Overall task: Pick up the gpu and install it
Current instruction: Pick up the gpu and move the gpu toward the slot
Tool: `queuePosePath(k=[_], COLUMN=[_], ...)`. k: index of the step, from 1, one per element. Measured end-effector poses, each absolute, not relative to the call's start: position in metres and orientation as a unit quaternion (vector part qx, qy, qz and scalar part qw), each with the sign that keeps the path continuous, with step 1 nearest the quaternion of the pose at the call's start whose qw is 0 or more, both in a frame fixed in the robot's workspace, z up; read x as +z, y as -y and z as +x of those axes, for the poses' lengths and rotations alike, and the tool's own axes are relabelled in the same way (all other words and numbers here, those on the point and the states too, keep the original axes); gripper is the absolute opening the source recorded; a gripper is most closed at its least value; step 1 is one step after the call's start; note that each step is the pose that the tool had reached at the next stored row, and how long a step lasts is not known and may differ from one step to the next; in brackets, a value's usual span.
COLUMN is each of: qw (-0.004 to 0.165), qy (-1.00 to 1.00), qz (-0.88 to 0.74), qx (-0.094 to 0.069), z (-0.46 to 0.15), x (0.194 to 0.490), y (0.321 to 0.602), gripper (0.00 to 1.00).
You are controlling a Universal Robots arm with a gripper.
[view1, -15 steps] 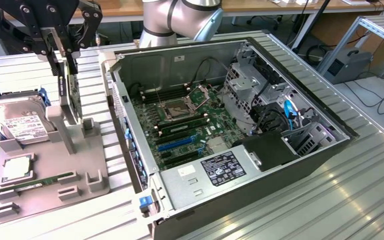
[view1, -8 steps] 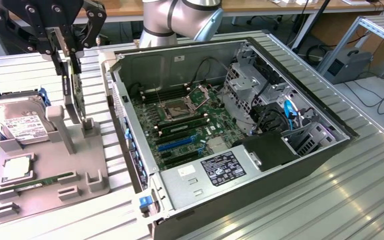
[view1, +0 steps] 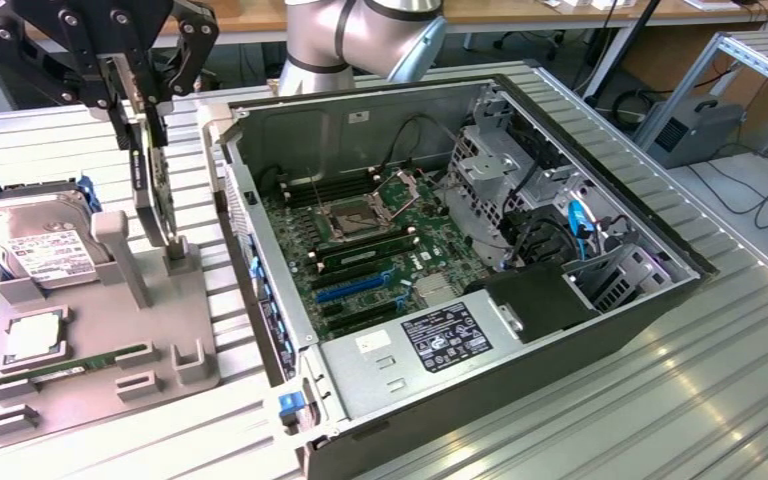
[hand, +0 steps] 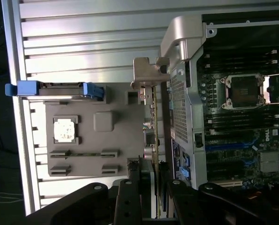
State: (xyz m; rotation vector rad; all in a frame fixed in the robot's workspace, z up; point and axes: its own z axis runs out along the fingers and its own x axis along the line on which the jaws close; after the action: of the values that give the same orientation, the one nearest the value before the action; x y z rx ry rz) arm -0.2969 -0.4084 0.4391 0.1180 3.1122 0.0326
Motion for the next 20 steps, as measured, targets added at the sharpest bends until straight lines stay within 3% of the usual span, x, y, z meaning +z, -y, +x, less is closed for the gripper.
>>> queuePosePath(k=[20], qw=[0.013], qy=[-0.999], qz=[0.038], qx=[0.01], z=[-0.286], x=[0.439], y=[0.408], gripper=[0.27])
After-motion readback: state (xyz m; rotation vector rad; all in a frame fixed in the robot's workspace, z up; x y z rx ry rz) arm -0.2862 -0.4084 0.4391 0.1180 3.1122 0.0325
